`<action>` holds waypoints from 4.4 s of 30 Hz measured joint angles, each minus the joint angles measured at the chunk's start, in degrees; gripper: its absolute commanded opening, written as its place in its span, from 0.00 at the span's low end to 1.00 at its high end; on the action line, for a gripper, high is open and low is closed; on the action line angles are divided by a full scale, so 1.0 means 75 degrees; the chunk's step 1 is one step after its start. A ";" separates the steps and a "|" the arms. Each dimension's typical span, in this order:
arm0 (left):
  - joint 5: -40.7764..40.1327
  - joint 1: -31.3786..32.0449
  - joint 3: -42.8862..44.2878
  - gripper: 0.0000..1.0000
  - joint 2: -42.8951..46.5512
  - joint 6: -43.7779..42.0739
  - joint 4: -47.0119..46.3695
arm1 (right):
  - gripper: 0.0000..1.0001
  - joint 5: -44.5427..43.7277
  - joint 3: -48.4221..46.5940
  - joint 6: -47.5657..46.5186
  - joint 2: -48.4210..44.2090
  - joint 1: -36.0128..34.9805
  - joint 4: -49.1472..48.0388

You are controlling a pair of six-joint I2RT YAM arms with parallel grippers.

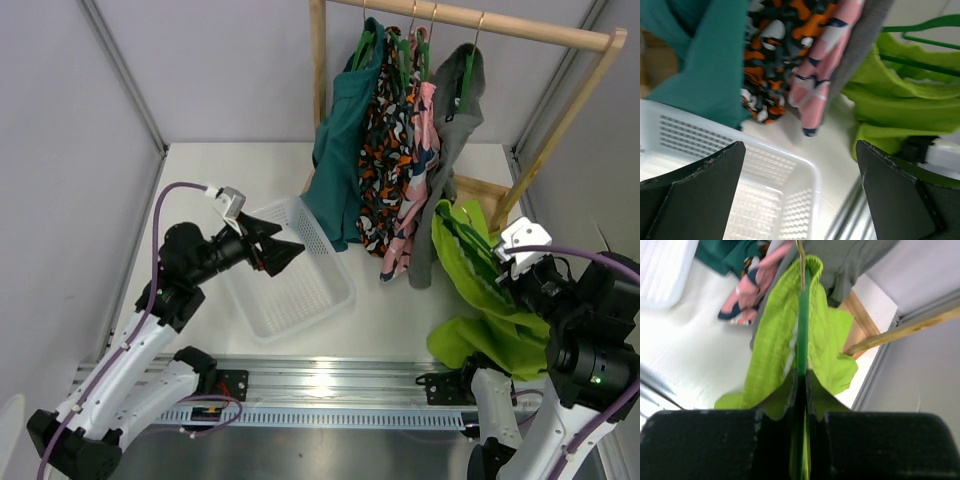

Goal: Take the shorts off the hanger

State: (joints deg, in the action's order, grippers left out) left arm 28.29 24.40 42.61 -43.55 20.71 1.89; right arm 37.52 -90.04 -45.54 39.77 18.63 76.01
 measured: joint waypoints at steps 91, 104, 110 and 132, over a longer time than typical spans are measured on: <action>-0.1119 0.3048 0.2559 0.91 -0.0481 -0.5601 0.2699 | 0.00 0.1445 0.1789 -0.1224 0.1786 -0.4858 -0.1533; -0.2506 0.4482 0.2690 0.08 -0.2696 -0.6674 0.3669 | 0.00 0.1443 0.1888 -0.2197 0.1778 -0.5056 -0.1075; -0.2678 0.4570 0.2748 0.00 -0.2771 -0.6747 0.3858 | 0.08 0.1437 0.1999 -0.2267 0.1641 -0.5039 -0.1107; -0.3459 0.4543 0.1591 0.00 -0.0358 -0.2378 0.4237 | 0.82 -0.0326 0.2739 0.2270 0.0592 -0.1961 -0.2556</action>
State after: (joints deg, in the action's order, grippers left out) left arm 2.35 58.48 54.54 -46.24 2.87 33.67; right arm 35.07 -69.49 -28.51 44.21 3.92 56.84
